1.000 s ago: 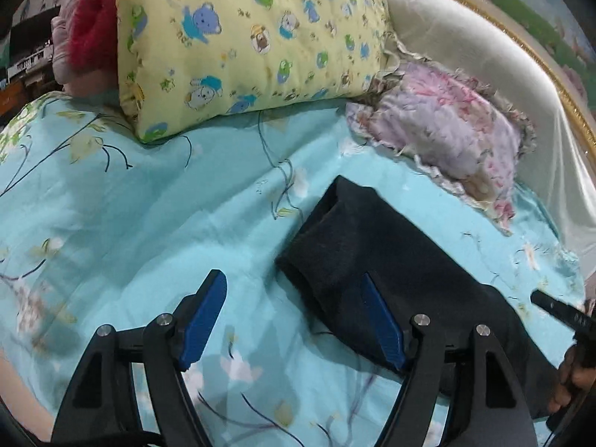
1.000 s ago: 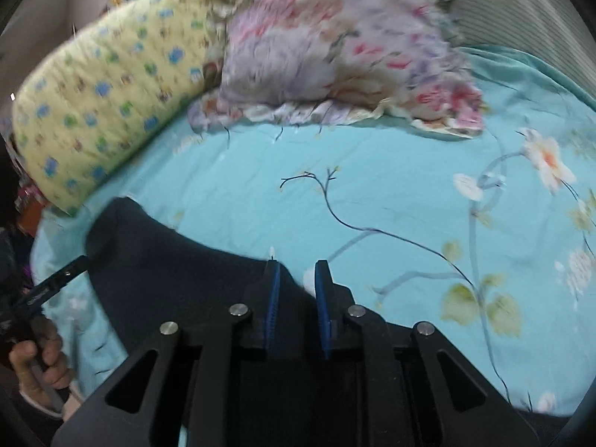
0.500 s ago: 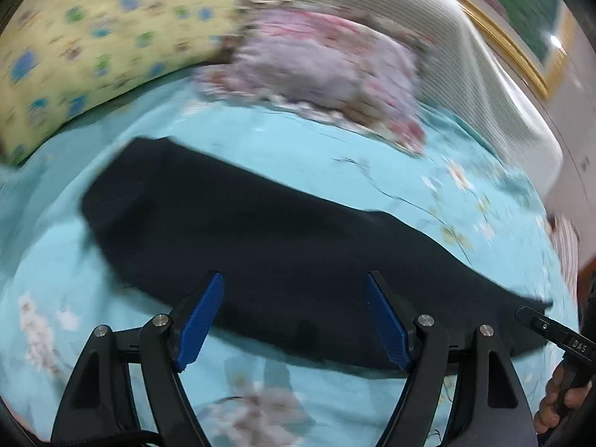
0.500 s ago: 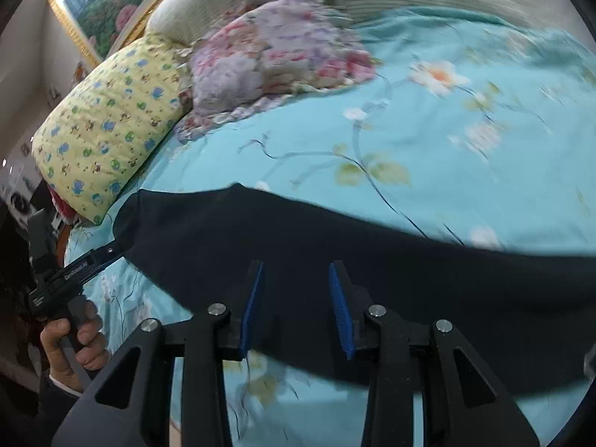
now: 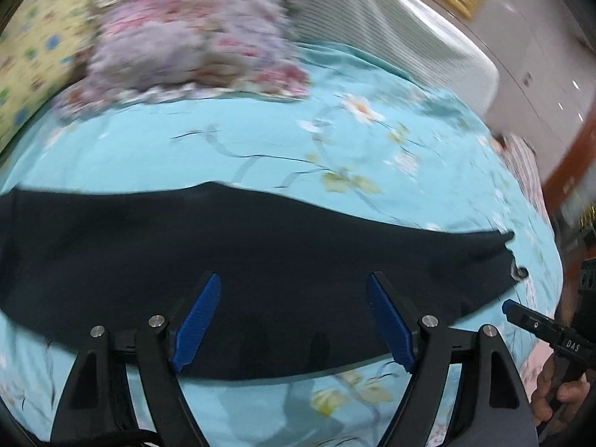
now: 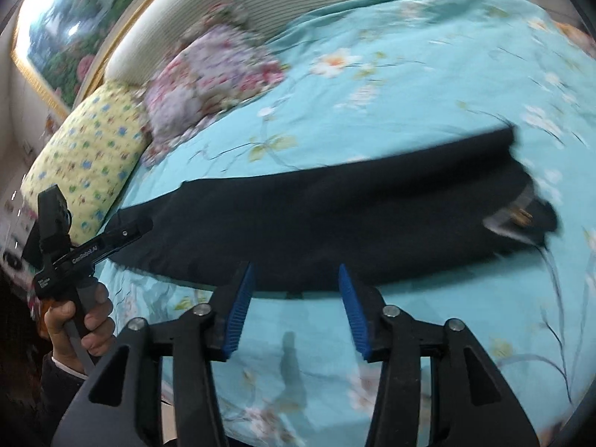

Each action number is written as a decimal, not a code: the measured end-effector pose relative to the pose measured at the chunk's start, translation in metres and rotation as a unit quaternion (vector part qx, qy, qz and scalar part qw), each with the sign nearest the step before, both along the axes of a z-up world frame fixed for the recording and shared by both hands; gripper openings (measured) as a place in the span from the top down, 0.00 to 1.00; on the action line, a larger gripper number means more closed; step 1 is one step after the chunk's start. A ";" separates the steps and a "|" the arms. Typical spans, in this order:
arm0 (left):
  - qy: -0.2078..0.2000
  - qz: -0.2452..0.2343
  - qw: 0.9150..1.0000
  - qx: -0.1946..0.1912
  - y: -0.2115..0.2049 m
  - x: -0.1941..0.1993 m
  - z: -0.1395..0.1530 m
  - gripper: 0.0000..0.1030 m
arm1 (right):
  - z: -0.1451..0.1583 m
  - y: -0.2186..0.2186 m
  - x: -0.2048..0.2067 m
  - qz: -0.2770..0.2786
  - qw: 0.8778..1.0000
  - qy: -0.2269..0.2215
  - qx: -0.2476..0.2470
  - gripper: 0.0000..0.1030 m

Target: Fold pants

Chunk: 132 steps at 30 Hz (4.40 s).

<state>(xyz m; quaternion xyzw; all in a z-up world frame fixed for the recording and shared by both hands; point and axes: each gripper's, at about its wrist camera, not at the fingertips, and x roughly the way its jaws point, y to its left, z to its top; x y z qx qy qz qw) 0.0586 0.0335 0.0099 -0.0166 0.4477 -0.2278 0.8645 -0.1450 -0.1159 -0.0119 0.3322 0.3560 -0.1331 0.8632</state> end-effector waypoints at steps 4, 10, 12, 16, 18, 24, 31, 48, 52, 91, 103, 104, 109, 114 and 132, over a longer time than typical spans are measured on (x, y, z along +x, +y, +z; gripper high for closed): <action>0.017 -0.059 0.998 0.005 -0.045 0.004 -0.005 0.21 | -0.006 -0.018 -0.029 -0.045 0.999 -0.001 0.011 0.52; 0.046 -0.177 0.983 0.019 -0.128 0.011 -0.011 0.21 | -0.022 -0.053 -0.060 -0.118 0.992 -0.011 0.048 0.52; 0.046 -0.206 0.977 0.038 -0.153 0.010 -0.013 0.21 | -0.026 -0.063 -0.065 -0.143 0.988 -0.014 0.054 0.52; 0.045 -0.257 0.964 0.053 -0.195 0.013 -0.015 0.21 | -0.037 -0.076 -0.070 -0.168 0.982 -0.028 0.076 0.52; 0.047 -0.284 0.956 0.056 -0.216 0.016 -0.019 0.21 | -0.041 -0.079 -0.071 -0.177 0.980 -0.038 0.087 0.52; 0.065 -0.352 0.930 0.080 -0.272 0.028 -0.040 0.21 | -0.049 -0.091 -0.079 -0.203 0.966 -0.086 0.134 0.52; 0.127 -0.373 0.917 0.064 -0.316 0.055 -0.063 0.31 | -0.061 -0.099 -0.071 -0.207 0.960 -0.111 0.153 0.81; 0.090 -0.448 0.888 0.055 -0.366 0.032 -0.044 0.90 | -0.055 -0.115 -0.089 -0.198 0.950 -0.174 0.165 0.88; 0.081 -0.443 0.892 0.029 -0.347 0.029 -0.028 0.91 | -0.047 -0.114 -0.088 -0.170 0.942 -0.217 0.193 0.88; 0.119 -0.140 0.974 -0.133 -0.041 0.056 -0.073 0.93 | -0.057 -0.014 0.100 0.121 0.958 -0.097 0.240 0.85; 0.101 -0.053 0.985 -0.127 0.006 0.034 -0.069 0.65 | -0.038 -0.003 0.109 0.147 0.957 -0.086 0.233 0.52; 0.099 -0.044 0.986 -0.130 0.013 0.031 -0.067 0.63 | -0.036 -0.001 0.110 0.150 0.957 -0.087 0.231 0.52; 0.092 -0.005 0.986 -0.139 0.042 0.020 -0.062 0.53 | -0.030 0.004 0.115 0.158 0.957 -0.089 0.228 0.52; 0.093 0.031 0.984 -0.147 0.069 0.007 -0.063 0.50 | -0.018 0.013 0.118 0.175 0.961 -0.085 0.198 0.52; 0.061 0.155 0.969 -0.181 0.175 -0.026 -0.051 0.48 | 0.011 0.057 0.158 0.259 0.950 -0.083 0.157 0.52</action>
